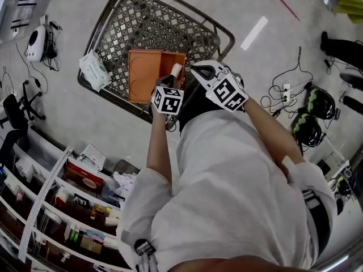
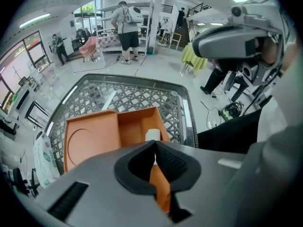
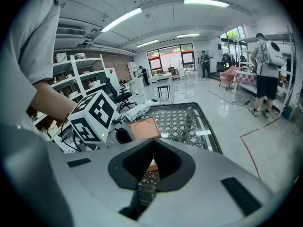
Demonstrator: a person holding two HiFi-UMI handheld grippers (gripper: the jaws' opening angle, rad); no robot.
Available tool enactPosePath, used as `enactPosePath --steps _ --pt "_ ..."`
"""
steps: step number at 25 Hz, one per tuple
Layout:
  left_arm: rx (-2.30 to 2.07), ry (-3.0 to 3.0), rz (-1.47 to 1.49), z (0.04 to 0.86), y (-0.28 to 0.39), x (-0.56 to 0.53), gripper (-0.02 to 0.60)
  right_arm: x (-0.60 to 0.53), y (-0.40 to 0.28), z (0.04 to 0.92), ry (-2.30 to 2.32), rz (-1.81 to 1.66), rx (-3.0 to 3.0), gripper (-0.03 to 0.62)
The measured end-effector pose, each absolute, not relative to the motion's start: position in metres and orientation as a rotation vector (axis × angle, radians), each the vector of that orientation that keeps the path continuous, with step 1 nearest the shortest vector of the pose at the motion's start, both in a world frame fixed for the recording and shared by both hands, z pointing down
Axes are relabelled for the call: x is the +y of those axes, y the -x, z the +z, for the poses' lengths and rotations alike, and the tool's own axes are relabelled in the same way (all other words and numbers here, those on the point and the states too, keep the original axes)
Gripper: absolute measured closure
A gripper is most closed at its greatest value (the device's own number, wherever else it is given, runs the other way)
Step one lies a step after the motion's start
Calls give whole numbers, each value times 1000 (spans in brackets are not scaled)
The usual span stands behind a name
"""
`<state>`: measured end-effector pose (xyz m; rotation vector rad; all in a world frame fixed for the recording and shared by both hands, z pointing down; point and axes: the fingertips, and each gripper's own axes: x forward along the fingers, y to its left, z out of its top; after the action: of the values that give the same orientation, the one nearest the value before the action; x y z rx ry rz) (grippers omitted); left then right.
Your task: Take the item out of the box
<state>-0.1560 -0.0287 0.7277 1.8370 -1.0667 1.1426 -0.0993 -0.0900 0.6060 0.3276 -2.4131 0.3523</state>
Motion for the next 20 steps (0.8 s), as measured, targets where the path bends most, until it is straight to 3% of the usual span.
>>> enactPosePath --steps 15,20 --pt "-948 -1817 1177 766 152 -22 568 -89 87 616 -380 388 -2395 589" --pt "-932 -1806 1199 775 149 -20 504 -87 80 613 -394 386 -2389 589"
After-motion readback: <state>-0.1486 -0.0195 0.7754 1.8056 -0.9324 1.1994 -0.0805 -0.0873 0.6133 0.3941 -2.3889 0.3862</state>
